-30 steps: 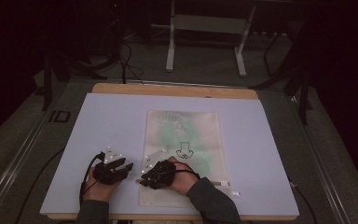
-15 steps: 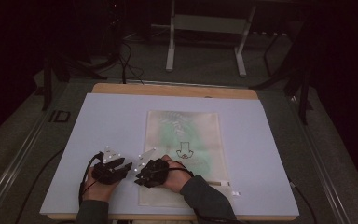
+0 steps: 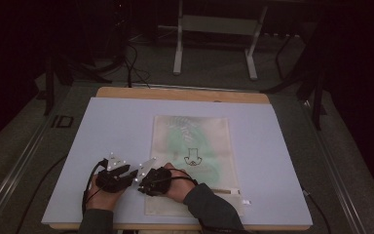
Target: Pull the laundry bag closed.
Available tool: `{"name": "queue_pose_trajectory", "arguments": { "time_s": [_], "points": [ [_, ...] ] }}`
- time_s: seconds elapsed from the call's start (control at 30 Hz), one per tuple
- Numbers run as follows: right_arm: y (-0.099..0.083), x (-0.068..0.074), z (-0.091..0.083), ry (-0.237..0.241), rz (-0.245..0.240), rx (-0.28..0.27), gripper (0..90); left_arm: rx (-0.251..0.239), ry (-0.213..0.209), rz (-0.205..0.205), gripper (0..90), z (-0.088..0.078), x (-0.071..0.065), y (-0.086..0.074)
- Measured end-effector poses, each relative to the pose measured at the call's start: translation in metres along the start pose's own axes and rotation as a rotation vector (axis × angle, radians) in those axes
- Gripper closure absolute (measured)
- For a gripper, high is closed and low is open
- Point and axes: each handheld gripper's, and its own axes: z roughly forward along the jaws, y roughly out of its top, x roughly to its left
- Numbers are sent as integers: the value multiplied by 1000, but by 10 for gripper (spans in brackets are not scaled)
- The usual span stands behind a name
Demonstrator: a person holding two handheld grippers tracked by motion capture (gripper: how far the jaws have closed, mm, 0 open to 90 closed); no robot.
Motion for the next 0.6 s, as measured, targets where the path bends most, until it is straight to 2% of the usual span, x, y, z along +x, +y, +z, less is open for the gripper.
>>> {"name": "queue_pose_trajectory", "arguments": {
  "time_s": [0.17, 0.23, 0.47, 0.6],
  "points": [
    [-2, -2, -8, 26, 35, -60, 811, -3, 1, -3, 590, 0, 0, 0],
    [-2, -2, -13, 22, 26, -69, 810, -3, 0, -2, 590, -1, 0, 0],
    [-8, 1, -27, 10, 19, -84, 809, -11, -6, 9, 591, -2, -2, 0],
    [-19, 2, -33, 5, 29, -79, 810, -15, -16, 7, 591, -2, -3, 1]
  ]
}}
